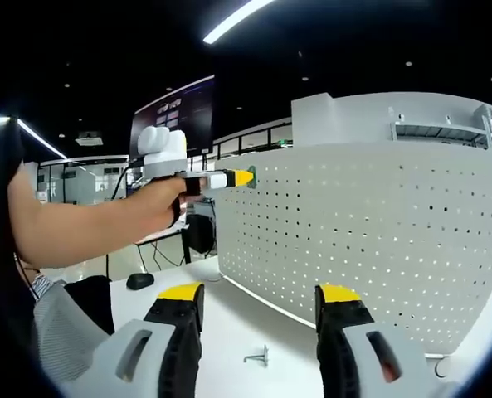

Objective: Insert the hook assembly into the mounting plate slot until the hook locks in place.

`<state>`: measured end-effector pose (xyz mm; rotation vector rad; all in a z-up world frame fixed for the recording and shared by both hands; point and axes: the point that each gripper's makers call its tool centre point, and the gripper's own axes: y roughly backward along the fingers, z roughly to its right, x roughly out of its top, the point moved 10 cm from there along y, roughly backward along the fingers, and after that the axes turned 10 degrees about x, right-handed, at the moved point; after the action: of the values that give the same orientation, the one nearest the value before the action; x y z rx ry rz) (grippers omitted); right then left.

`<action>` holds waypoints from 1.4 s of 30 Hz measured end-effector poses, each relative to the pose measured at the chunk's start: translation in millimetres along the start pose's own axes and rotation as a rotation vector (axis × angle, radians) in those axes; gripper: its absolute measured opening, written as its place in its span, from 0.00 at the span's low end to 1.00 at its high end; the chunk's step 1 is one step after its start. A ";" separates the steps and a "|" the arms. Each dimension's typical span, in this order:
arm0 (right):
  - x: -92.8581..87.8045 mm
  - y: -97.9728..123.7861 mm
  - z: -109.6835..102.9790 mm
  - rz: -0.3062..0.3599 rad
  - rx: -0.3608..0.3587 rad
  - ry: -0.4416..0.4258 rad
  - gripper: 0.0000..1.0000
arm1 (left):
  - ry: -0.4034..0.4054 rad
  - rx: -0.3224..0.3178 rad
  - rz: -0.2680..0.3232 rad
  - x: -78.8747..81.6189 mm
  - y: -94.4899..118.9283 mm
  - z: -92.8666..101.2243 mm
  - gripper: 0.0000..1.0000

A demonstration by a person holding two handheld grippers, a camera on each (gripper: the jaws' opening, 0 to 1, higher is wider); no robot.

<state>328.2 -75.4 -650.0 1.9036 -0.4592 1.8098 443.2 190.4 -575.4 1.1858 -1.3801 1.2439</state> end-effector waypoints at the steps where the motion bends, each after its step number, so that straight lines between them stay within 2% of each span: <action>1: -0.4 0.5 0.1 0.001 -0.001 -0.002 0.54 | 0.000 0.002 0.002 0.6 -1.3 0.7 0.03; 10: -1.4 7.0 2.4 0.007 -0.018 -0.008 0.63 | 0.003 0.027 0.015 3.5 -16.1 -2.0 0.03; 24: 1.9 6.8 3.8 0.025 -0.022 0.018 0.79 | 0.009 0.049 0.007 1.4 -25.3 -1.7 0.03; 42: -0.3 4.8 6.1 0.015 -0.006 0.009 0.79 | -0.003 0.056 0.001 -0.9 -31.8 -1.0 0.03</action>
<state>330.7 -82.7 -649.9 1.8919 -0.4771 1.8237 474.9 190.5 -572.0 1.2262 -1.3560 1.2886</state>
